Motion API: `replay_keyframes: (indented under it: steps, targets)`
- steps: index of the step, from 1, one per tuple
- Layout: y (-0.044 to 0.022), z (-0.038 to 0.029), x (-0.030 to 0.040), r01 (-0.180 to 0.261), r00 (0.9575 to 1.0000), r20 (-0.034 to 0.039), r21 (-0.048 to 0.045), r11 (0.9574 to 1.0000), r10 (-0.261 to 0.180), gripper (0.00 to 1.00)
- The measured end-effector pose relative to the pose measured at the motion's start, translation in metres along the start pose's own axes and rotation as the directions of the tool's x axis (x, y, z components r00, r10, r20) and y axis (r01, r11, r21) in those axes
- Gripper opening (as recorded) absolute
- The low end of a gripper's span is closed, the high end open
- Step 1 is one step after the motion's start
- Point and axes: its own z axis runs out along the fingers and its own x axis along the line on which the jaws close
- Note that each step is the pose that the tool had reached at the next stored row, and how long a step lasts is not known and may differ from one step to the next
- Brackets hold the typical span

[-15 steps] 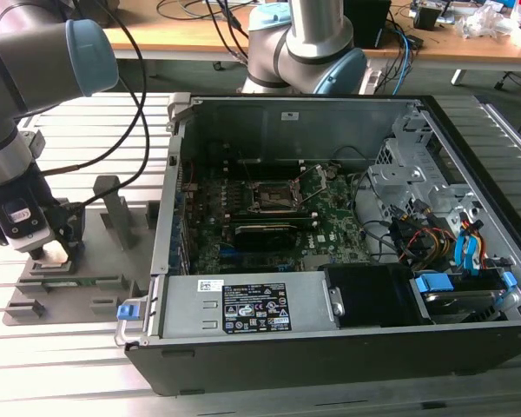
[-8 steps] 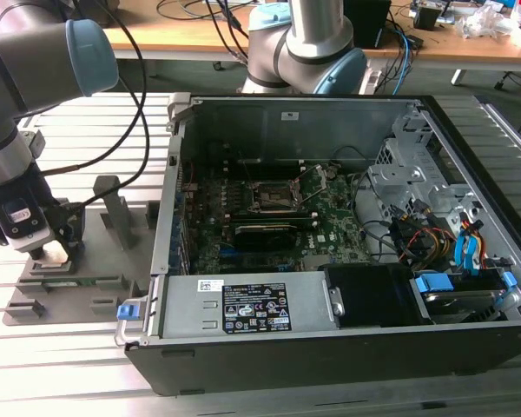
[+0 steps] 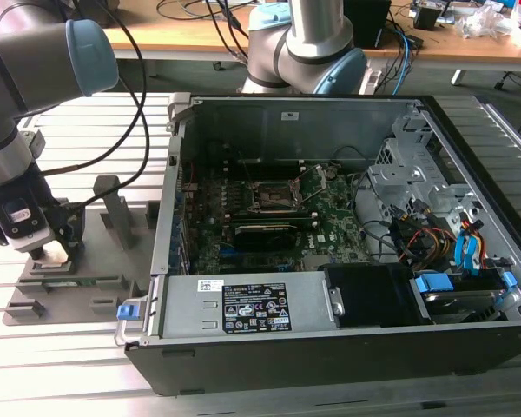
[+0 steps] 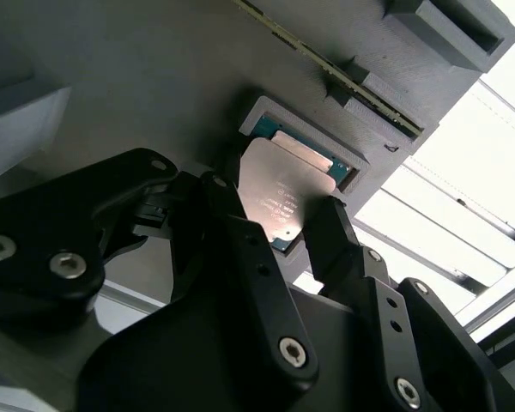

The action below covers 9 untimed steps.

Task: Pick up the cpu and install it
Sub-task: 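Pick up the cpu and move it towards the insertion slot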

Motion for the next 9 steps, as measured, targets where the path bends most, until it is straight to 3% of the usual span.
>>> replay_keyframes:
  steps: [6, 9]
  targets:
    - [0.0, -0.0001, 0.0, 0.0, 1.0, 0.0002, -0.0001, 1.0, 0.0, 0.54]
    - [-0.0002, -0.0088, 0.0001, 0.0, 1.0, 0.0001, 0.0, 1.0, 0.0, 0.54]
